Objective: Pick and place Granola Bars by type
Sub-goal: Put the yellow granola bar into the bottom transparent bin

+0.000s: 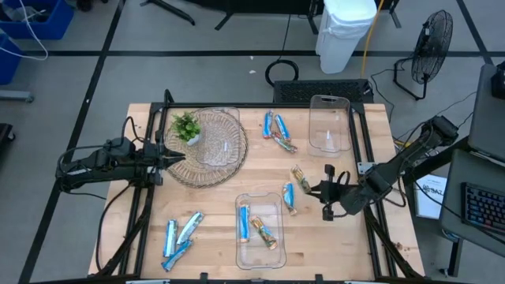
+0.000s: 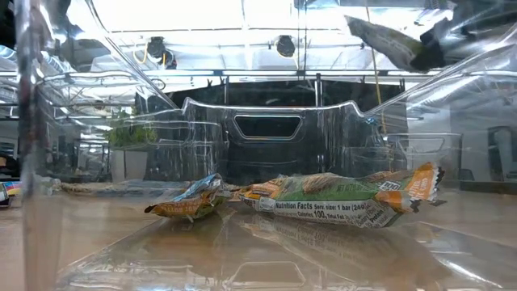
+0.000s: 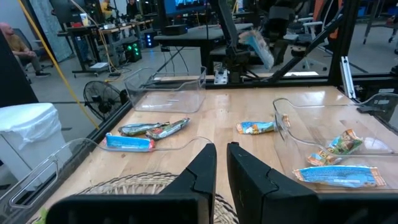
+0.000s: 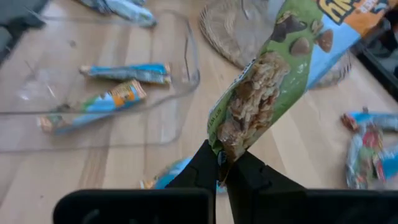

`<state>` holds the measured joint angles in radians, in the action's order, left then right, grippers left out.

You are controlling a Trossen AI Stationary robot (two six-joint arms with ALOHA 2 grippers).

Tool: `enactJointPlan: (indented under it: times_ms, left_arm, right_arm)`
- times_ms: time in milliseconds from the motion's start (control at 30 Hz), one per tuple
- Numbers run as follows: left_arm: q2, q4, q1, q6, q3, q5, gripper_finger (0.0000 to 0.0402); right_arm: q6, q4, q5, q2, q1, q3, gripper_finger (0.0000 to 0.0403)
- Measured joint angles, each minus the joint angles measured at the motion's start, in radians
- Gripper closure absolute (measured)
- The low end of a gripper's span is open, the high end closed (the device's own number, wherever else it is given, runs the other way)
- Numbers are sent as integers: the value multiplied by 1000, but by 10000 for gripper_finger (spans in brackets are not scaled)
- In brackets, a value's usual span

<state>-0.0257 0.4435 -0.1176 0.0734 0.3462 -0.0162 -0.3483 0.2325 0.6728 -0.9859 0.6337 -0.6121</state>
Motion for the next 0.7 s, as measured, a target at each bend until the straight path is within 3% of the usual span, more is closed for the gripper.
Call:
enactJointPlan:
  times_ms: [200, 367, 567, 700]
  left_arm:
    - [0, 0, 0, 0, 0, 0, 355]
    - [0, 0, 0, 0, 0, 0, 355]
    - [0, 0, 0, 0, 0, 0, 355]
    - [0, 0, 0, 0, 0, 0, 355]
  right_arm:
    - [145, -376, -213, 84, -158, 198, 395]
    - [263, -689, -489, 135, -343, 306, 395]
    - [307, -857, -834, 137, -502, 312, 395]
    - [312, -932, -976, 137, -556, 308, 395]
